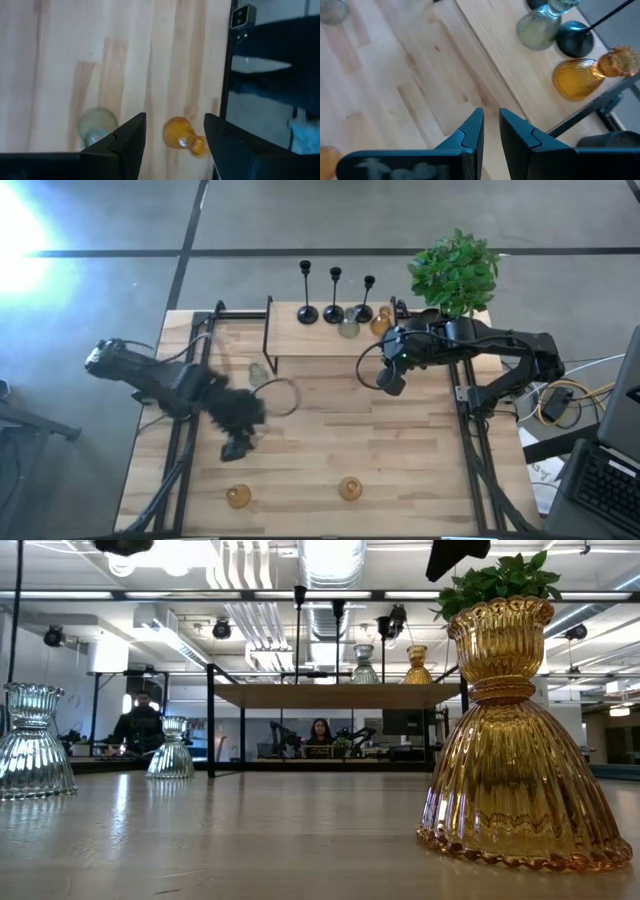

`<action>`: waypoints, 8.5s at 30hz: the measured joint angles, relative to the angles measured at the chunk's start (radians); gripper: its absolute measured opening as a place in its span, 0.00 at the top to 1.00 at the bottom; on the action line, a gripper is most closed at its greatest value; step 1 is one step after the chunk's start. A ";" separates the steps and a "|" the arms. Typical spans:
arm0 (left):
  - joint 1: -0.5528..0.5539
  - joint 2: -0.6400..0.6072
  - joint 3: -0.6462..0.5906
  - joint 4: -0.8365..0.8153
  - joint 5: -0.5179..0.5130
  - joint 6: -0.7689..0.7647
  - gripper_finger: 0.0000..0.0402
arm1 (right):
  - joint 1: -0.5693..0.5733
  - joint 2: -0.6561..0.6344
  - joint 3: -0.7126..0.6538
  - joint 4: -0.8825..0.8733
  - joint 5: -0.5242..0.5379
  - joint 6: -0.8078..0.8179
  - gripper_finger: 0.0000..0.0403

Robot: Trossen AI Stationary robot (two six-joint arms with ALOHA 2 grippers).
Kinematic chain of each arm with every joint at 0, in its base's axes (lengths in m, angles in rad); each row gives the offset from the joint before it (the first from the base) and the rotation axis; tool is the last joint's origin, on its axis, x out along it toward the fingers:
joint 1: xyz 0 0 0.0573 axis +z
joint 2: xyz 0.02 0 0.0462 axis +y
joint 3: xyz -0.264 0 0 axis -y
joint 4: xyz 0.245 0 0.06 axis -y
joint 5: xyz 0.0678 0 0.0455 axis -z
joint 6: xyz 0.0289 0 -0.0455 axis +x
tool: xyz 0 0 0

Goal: Pick & Place candle stick holders
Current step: Put the left yellow candle holder on the shelf

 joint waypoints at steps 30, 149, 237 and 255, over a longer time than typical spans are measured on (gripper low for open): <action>-0.519 -0.039 -0.438 0.423 -0.188 -0.620 0.50 | -0.038 0.000 -0.084 0.140 0.004 -0.081 0.87; 0.770 0.558 0.683 -0.037 -0.184 0.090 0.92 | -0.200 0.001 -0.083 0.177 0.000 -0.214 0.87; 0.754 0.523 0.928 -0.346 0.017 1.293 0.92 | -0.238 -1.038 -1.078 0.761 -0.105 -0.567 0.87; 0.732 0.522 0.773 -0.307 0.023 2.020 0.92 | -0.238 -1.037 -1.078 0.761 -0.106 -0.567 0.87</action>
